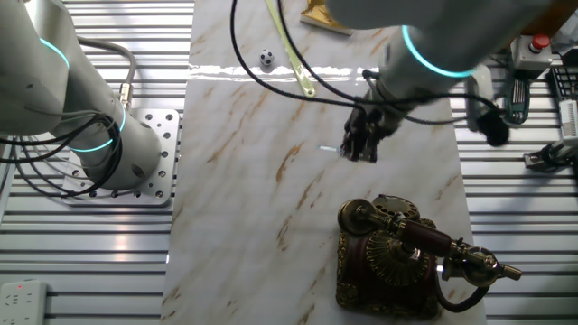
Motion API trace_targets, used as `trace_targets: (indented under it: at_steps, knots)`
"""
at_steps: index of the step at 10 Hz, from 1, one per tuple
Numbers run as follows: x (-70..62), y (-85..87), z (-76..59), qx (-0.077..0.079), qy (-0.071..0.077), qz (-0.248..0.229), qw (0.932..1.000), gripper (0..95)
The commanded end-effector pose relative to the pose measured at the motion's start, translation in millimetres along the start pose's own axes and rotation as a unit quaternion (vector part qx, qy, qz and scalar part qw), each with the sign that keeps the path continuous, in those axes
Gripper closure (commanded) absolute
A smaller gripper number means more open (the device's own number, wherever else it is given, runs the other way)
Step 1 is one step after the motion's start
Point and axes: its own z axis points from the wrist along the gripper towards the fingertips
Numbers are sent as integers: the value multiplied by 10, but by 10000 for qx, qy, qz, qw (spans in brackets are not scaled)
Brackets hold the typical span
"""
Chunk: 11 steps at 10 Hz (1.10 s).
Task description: Dial a number on an old rotary phone
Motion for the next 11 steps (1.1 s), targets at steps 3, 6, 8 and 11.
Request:
trace_targets:
  at_steps: [3,6,8,11]
  knots:
    - [-36,201,91,-13,-96,-202,9997,950]
    - [-23,200,96,41,-141,-387,9991,950]
    - [-15,201,100,51,-144,-441,9989,950]
    - [-9,204,105,52,-136,-565,9983,950]
